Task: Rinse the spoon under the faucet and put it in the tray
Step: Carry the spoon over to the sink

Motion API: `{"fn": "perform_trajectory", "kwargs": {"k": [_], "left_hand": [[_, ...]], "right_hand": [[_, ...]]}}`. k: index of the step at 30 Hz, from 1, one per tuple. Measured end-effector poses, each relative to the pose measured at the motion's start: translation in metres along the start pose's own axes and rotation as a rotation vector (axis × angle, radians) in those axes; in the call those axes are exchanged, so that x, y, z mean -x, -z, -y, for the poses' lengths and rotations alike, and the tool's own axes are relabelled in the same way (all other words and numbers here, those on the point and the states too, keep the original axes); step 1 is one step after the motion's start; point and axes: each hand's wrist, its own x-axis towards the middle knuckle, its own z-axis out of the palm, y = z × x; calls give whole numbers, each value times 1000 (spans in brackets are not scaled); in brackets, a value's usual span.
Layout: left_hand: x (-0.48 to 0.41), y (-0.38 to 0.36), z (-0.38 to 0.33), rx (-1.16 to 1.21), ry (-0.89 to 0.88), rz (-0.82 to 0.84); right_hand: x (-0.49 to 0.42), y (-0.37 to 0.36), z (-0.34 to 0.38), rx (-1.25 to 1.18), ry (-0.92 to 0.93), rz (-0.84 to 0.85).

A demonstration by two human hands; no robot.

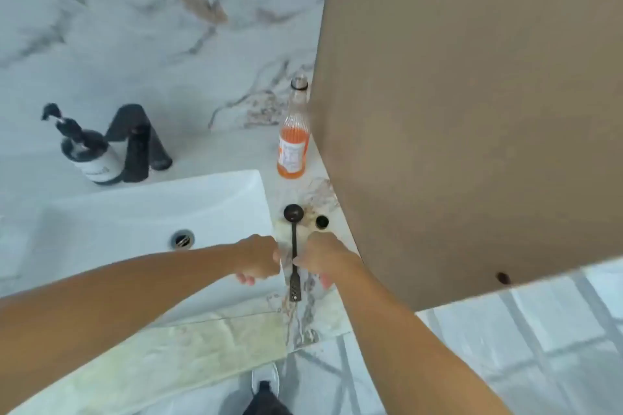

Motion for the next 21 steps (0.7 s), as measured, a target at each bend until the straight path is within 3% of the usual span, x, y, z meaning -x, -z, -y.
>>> {"fn": "perform_trajectory", "kwargs": {"k": [6,10,21], "left_hand": [[-61,-16,-2,564,86,-260],[-81,-20,2,664,81,-332],[-51,-9,58,1277,7,-214]], "right_hand": [[-42,-58,-17,-265,12,-108],[-50,-71,-21,-277,55,-157],[-26,-95,28,-202,197,-185]]}}
